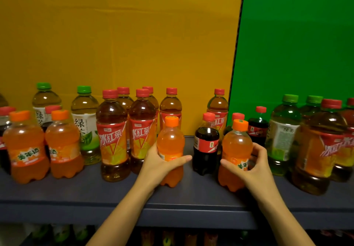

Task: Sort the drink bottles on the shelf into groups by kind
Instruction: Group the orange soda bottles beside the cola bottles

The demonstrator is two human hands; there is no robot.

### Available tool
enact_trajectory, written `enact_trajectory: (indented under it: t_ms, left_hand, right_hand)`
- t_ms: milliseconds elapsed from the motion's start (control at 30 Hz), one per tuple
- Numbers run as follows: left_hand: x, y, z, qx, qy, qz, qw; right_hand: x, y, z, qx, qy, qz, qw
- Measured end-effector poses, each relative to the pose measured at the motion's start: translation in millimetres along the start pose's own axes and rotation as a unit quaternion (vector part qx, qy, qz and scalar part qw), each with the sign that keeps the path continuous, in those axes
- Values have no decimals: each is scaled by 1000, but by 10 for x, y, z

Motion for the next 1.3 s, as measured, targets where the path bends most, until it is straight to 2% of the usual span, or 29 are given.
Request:
enact_trajectory:
  t_ms: [167,367,533,733,933,1300]
  left_hand:
    - [54,-9,12,-2,28,32,999]
    - [216,-138,71,-12,49,69,996]
    - [356,-230,195,-7,52,43,998]
    - [370,-90,566,21,83,-28,996]
    - [335,509,714,96,82,-114,985]
    - [196,2255,777,133,77,-186,970]
  right_hand:
    - [18,75,46,72,-14,7,997]
    - [94,189,-21,74,-36,15,996]
    - [222,324,-167,5,-33,5,999]
    - [385,278,-311,-22,-22,39,999]
    - [519,-268,-345,6,-27,114,993]
    - [637,-1944,-151,83,-30,197,976]
Point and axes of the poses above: each hand's wrist, its own x-axis away from the middle knuckle, its own y-axis out of the palm, z = x × y, the point moved 6 cm from there along -x, towards the middle knuckle, and after that the axes turned 6 degrees about -z, right-handed, at the moved point
